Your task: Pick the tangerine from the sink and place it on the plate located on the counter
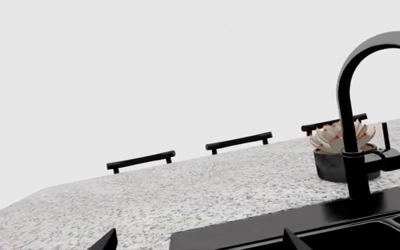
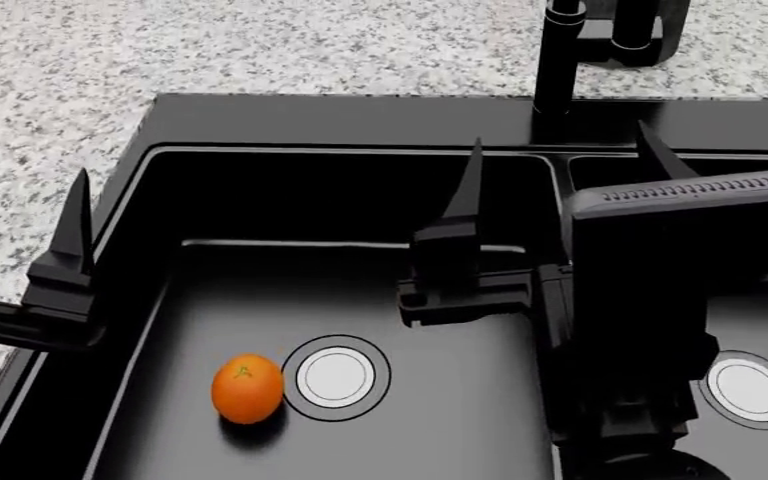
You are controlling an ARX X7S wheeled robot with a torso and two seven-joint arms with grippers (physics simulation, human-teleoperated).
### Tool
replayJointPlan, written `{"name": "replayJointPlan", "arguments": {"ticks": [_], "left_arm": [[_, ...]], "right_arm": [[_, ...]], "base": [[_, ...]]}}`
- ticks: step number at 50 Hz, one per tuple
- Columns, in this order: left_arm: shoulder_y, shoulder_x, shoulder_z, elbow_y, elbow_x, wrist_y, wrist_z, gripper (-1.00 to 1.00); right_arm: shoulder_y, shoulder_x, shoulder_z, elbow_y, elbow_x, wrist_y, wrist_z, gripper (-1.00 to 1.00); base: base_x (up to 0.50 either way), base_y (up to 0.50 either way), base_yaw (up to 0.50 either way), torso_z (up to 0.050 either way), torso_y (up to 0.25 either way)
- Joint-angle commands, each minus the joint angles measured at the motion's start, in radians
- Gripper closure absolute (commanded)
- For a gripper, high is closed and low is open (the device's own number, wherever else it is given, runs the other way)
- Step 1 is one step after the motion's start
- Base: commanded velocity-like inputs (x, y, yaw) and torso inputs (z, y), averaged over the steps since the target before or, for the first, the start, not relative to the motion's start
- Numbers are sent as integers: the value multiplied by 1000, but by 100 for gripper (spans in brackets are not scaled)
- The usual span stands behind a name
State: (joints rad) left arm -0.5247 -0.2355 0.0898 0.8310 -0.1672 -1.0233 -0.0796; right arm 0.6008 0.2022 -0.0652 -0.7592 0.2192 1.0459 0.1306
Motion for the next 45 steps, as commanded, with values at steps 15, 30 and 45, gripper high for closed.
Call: {"name": "replayJointPlan", "arguments": {"ticks": [15,30,45], "left_arm": [[1,92,4,1,220,-19,166,-100],[-11,87,13,-10,215,-34,153,-100],[-29,81,29,-3,213,-65,142,-100]], "right_arm": [[-6,-99,22,-8,-210,18,-174,-100],[-6,-91,19,-10,-196,18,-162,-100],[-4,-84,28,-18,-178,23,-153,-100]], "base": [[0,0,0,6,0],[0,0,0,50,0],[0,0,0,50,0]]}}
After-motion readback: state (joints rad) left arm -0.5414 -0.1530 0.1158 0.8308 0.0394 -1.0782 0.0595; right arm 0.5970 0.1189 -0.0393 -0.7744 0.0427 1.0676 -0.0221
